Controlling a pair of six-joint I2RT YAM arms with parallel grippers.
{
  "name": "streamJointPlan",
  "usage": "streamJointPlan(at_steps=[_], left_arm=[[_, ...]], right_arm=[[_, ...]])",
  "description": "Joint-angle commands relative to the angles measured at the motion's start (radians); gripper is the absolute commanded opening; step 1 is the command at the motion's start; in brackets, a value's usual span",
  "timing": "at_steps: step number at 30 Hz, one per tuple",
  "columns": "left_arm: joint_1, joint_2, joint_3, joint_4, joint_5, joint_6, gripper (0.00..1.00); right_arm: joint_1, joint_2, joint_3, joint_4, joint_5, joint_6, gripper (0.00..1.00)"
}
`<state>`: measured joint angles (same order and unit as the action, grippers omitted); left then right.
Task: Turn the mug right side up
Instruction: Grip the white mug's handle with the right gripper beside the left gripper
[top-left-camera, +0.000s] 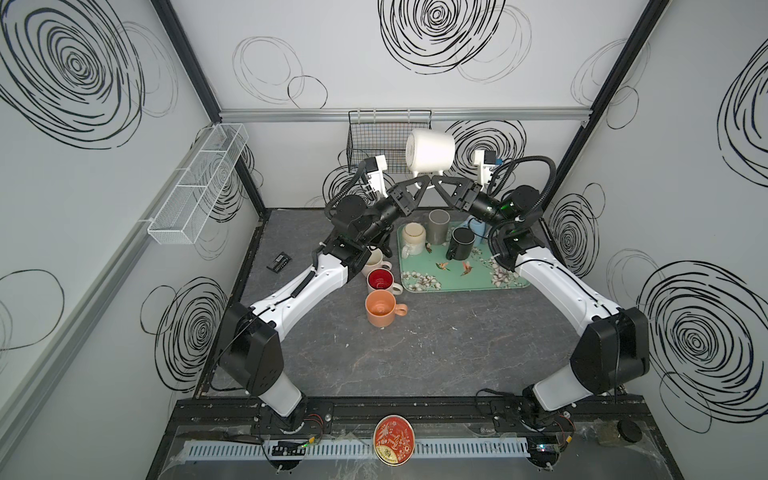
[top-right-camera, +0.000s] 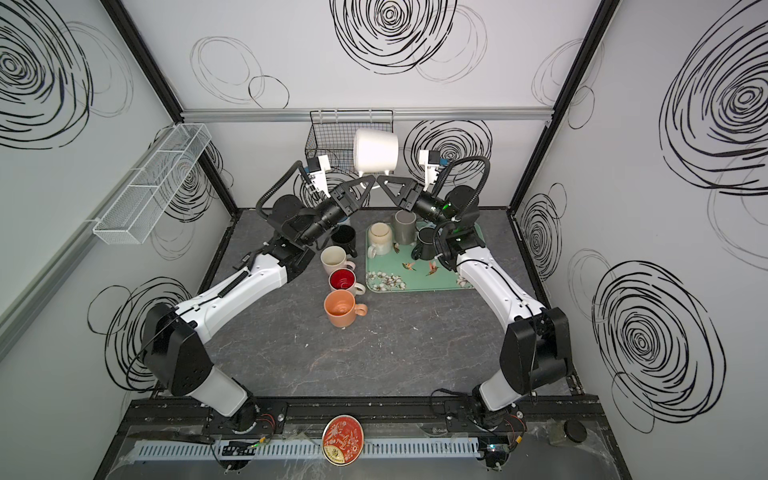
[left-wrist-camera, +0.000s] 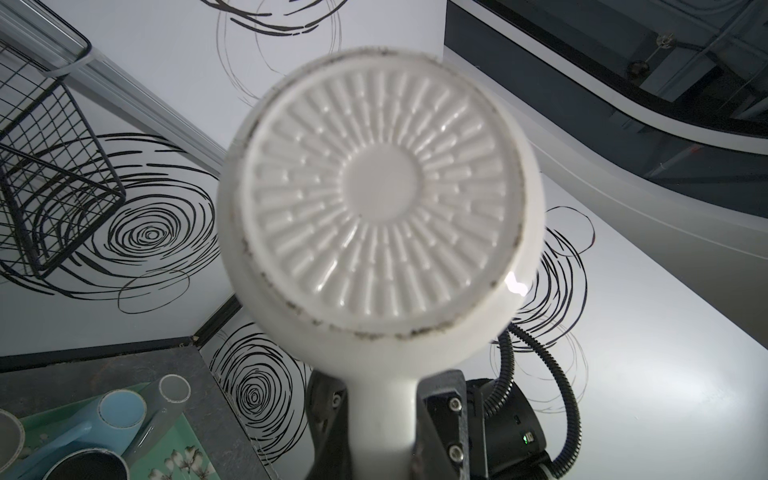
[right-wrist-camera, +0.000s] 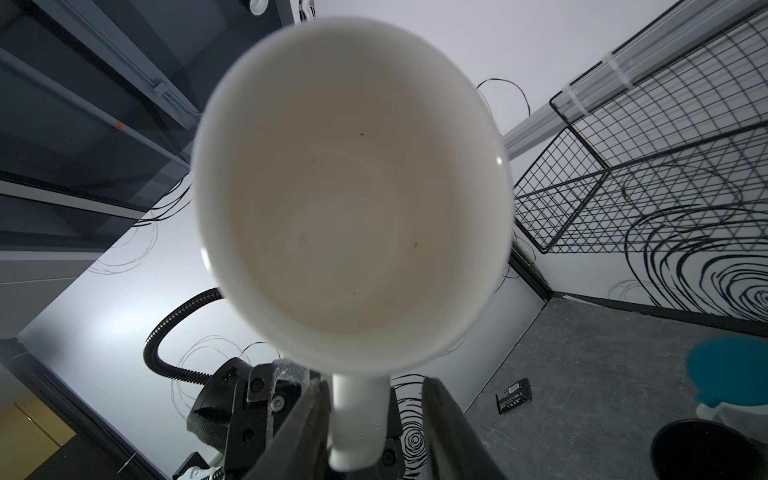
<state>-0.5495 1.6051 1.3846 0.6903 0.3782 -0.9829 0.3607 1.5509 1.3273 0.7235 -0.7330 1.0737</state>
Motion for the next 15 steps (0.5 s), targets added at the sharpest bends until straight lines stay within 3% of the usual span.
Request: streamJointPlan(at_steps=[1, 9, 14, 15], left_arm=[[-0.018, -0.016, 0.075, 0.131, 0.034, 0.037, 0.0], [-0.068, -0.008, 0.149, -0.09, 0.086, 0.2, 0.0], [-0.055, -0.015, 0.111, -0.044, 0.099, 0.159, 0.0], [-0.052, -0.017, 0.101, -0.034, 0.099, 0.15, 0.0]], right_arm=[[-0.004, -0.024, 0.007, 0.033, 0.016, 0.005, 0.38], [-0.003, 0.005, 0.038, 0.055, -0.031, 0.044, 0.33], [-0.023, 0.002, 0.001, 0.17, -0.044, 0.112, 0.0], [-0.026, -0.004, -0.009, 0.185, -0.044, 0.119, 0.0]])
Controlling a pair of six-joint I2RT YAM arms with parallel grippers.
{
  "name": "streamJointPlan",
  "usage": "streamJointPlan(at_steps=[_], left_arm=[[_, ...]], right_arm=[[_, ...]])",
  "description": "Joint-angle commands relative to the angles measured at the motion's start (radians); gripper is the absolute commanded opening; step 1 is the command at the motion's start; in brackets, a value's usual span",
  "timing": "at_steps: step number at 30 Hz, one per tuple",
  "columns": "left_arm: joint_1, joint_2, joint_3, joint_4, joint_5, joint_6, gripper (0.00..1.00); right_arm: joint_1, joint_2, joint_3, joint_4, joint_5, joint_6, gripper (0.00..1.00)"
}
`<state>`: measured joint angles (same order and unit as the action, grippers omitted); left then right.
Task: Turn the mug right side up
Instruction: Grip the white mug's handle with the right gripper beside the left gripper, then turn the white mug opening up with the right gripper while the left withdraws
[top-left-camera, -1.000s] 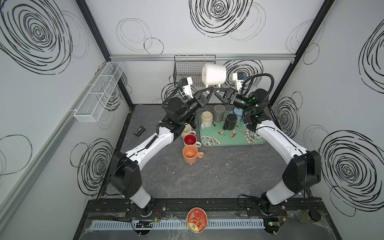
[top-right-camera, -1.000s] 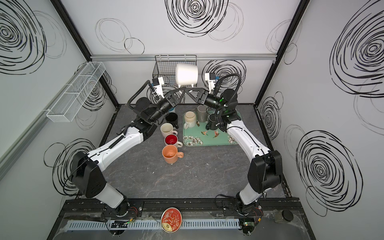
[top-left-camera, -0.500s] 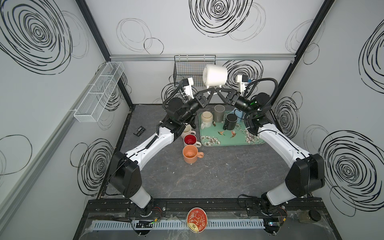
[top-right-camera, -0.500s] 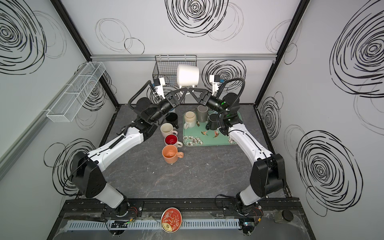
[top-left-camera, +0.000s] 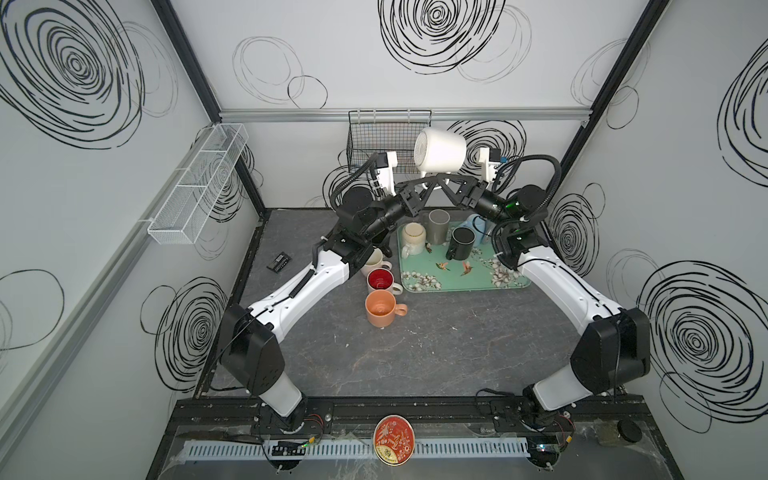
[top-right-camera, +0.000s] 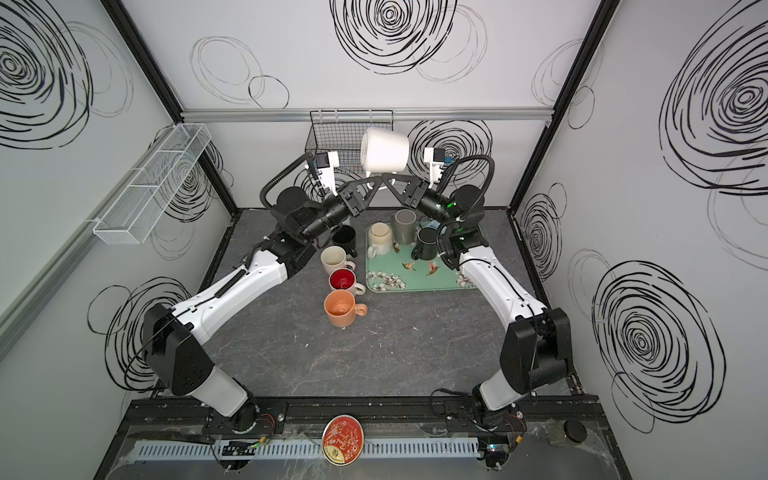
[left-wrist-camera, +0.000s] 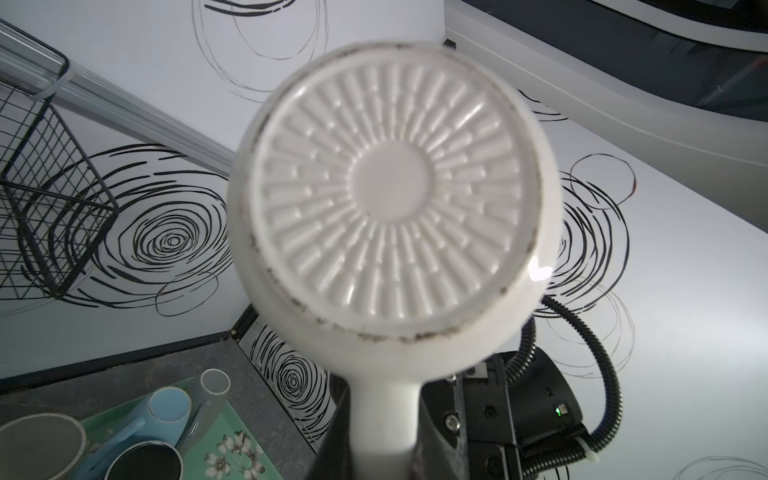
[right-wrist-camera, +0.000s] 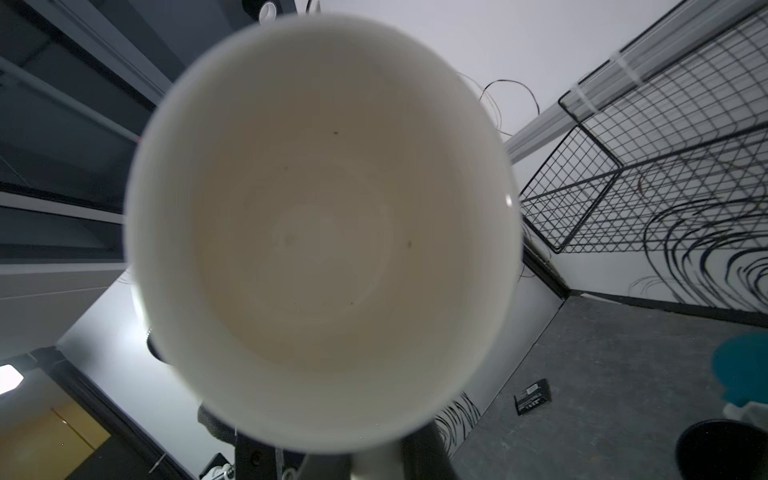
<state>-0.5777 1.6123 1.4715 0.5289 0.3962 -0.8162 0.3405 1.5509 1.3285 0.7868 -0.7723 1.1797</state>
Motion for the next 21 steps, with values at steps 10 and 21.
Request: streamJointPlan(at_steps=[10, 21], left_arm=[[-0.024, -0.069, -0.056, 0.061, 0.066, -0.004, 0.21], [-0.001, -0.126, -0.092, -0.085, 0.071, 0.086, 0.45]], right_arm=[[-0.039, -0.085, -0.092, 0.125, 0.016, -0.035, 0.0], [-0.048, -0.129, -0.108, -0.051, 0.029, -0.227, 0.0]])
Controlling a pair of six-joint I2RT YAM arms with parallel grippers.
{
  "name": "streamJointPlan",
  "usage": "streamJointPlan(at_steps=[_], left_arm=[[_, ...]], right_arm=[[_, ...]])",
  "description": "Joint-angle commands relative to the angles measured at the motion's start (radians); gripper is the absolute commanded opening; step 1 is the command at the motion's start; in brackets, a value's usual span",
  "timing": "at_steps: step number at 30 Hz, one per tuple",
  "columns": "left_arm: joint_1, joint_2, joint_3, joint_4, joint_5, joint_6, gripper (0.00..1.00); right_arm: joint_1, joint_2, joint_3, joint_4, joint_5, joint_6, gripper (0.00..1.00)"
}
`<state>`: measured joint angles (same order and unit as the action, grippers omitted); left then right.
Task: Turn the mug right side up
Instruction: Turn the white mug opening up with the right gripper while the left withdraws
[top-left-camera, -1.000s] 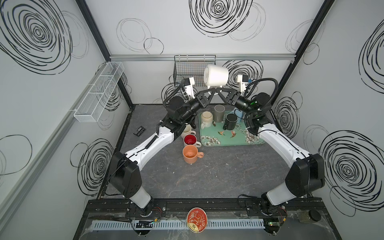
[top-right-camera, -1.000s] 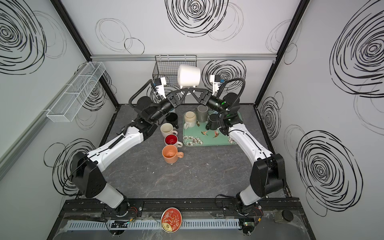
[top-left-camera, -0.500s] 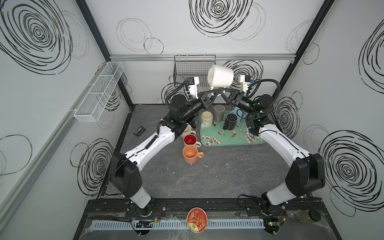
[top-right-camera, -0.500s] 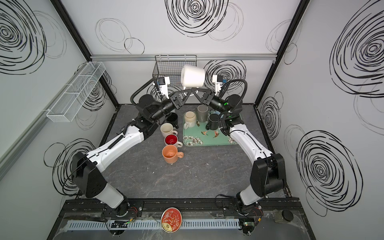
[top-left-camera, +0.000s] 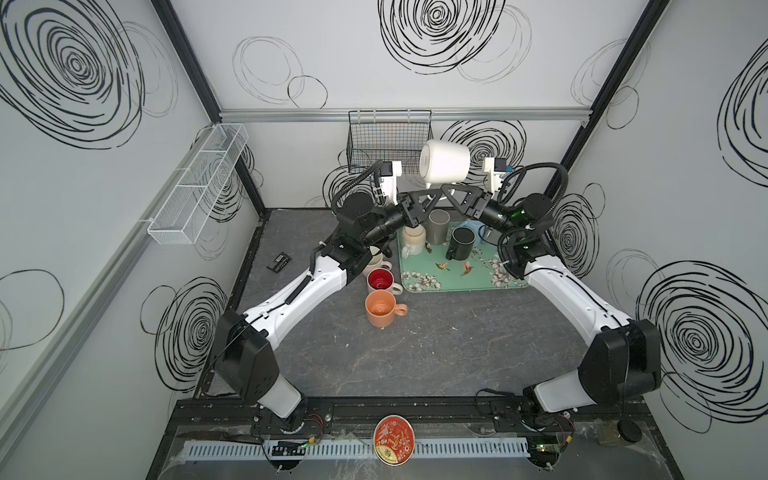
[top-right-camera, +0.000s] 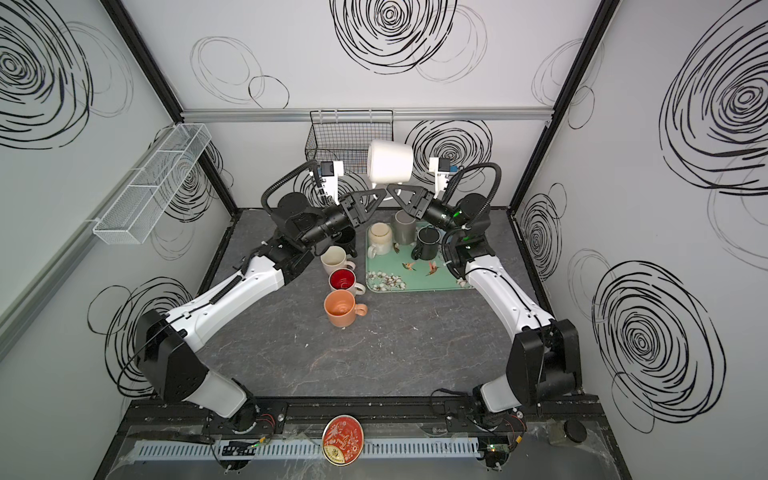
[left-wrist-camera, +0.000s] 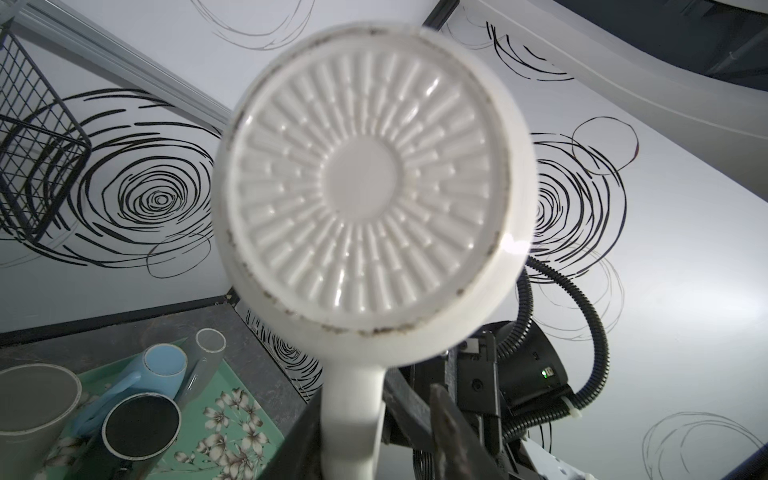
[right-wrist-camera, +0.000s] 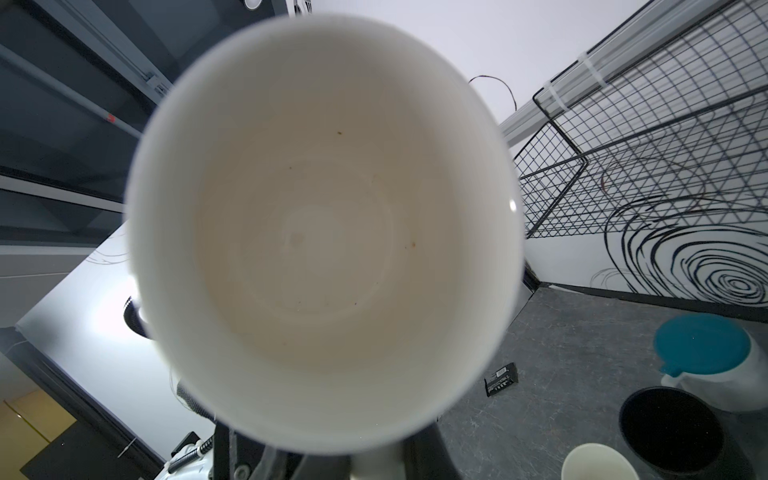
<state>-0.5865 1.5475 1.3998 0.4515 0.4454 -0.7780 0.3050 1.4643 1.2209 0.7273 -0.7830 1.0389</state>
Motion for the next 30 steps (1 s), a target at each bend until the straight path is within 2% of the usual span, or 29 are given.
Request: streamJointPlan(at_steps=[1, 4, 9, 13, 17, 20, 25, 30], left_arm=[[0.014, -0.075, -0.038, -0.02, 0.014, 0.056, 0.46], [0.036, -0.124, -0.097, -0.039, -0.019, 0.071, 0.47], [0.102, -0.202, -0.161, -0.173, -0.12, 0.095, 0.47], [0.191, -0.244, -0.194, -0.329, -0.197, 0.076, 0.47], [0.284, -0.25, -0.205, -0.445, -0.198, 0.033, 0.47], [0.306, -0.246, -0.195, -0.491, -0.201, 0.045, 0.46], [0.305, -0.211, -0.151, -0.622, -0.285, 0.04, 0.46], [0.302, -0.193, -0.165, -0.636, -0.293, 0.002, 0.47]], right_arm=[[-0.016, -0.045, 0.002, -0.017, 0.036, -0.11, 0.0], [-0.021, -0.059, 0.015, -0.134, 0.028, -0.233, 0.0], [0.006, -0.077, 0.101, -0.481, 0.024, -0.564, 0.0], [0.095, -0.08, 0.156, -0.807, 0.113, -0.933, 0.0], [0.224, -0.095, 0.147, -0.969, 0.217, -1.184, 0.0], [0.309, -0.093, 0.134, -1.026, 0.256, -1.273, 0.0], [0.466, -0.057, 0.137, -1.138, 0.321, -1.42, 0.0], [0.572, -0.033, 0.095, -1.218, 0.433, -1.516, 0.0]])
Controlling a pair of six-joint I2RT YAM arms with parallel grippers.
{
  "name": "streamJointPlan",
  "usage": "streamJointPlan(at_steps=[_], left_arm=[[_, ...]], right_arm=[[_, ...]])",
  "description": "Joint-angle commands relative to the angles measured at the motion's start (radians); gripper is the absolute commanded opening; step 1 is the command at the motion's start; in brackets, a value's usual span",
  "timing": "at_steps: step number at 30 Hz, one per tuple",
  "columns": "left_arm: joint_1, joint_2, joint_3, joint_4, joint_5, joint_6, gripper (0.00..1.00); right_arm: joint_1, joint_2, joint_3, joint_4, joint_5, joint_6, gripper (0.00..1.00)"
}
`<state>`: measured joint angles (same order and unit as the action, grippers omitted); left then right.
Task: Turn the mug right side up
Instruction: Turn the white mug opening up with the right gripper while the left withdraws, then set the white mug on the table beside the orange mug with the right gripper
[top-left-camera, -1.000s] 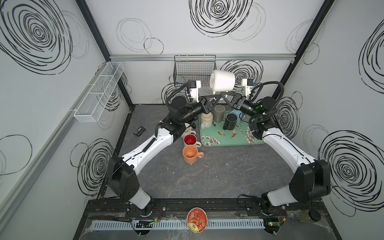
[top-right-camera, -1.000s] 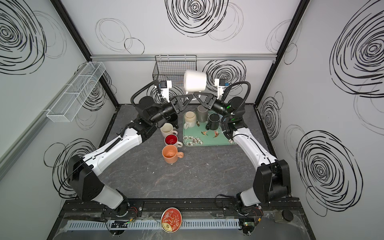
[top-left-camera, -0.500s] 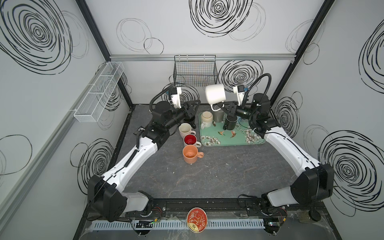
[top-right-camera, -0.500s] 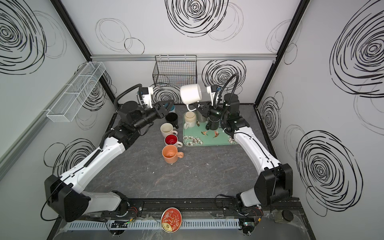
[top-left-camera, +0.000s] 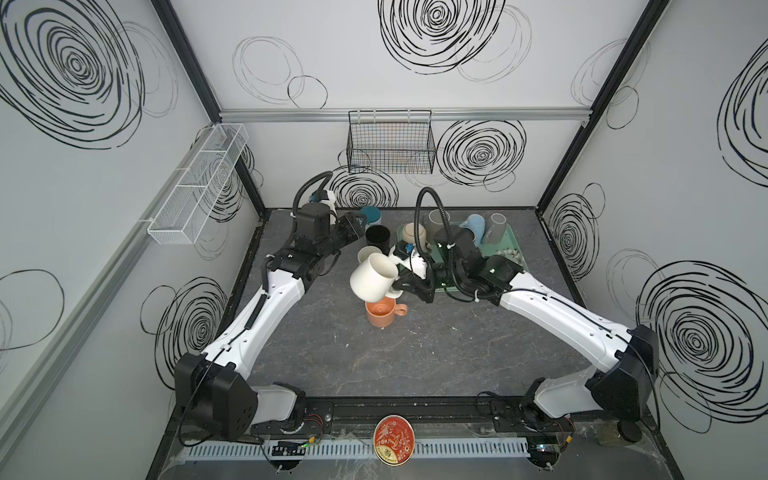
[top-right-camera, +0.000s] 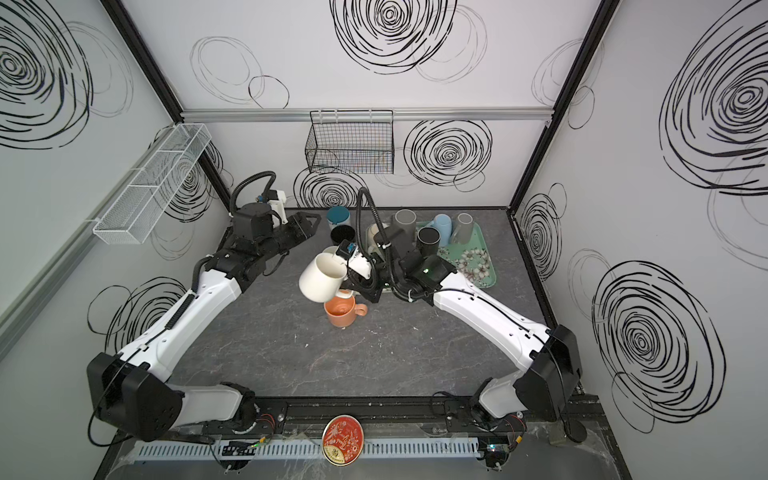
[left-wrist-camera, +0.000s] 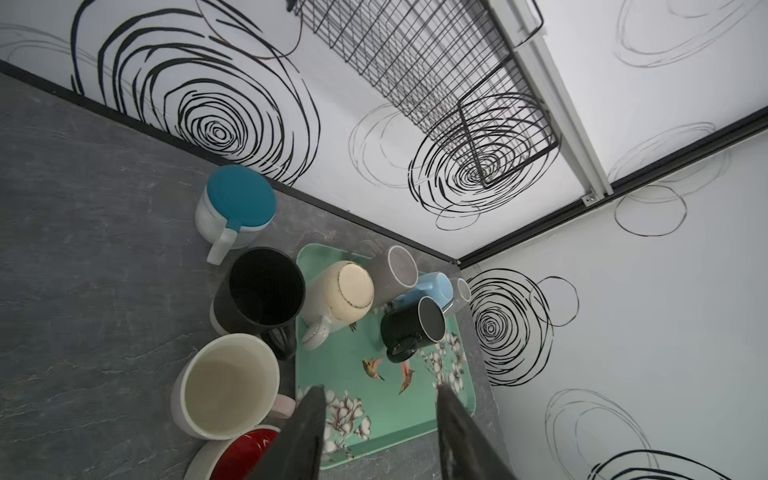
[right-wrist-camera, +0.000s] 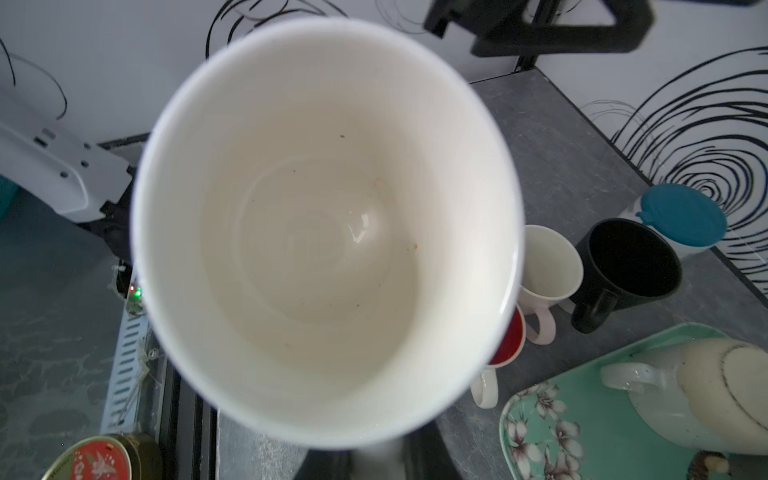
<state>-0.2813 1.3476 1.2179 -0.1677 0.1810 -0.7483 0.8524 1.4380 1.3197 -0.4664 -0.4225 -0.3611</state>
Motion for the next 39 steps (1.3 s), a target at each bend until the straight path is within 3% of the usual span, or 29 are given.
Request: streamJointPlan(at_steps=[1, 12, 19, 38, 39], left_arm=[[-0.004, 0.006, 0.013, -0.016, -0.029, -0.031, 0.47], [-0.005, 0.007, -0.015, -0.022, -0.028, -0.034, 0.47], [-0.006, 0.004, -0.047, -0.012, -0.011, -0.048, 0.47], [-0.01, 0.033, -0.064, 0.018, 0.025, -0.068, 0.48], [-0.011, 0.032, -0.066, 0.016, 0.022, -0.062, 0.48]], right_arm=[[0.038, -0.004, -0.021, -0.04, 0.095, -0.132, 0.0], [0.183, 0.01, -0.231, 0.008, 0.389, -0.126, 0.0], [0.225, 0.098, -0.221, 0.014, 0.499, -0.039, 0.0], [0.248, 0.185, -0.333, 0.209, 0.57, -0.003, 0.0], [0.247, 0.188, -0.334, 0.206, 0.57, 0.002, 0.03]])
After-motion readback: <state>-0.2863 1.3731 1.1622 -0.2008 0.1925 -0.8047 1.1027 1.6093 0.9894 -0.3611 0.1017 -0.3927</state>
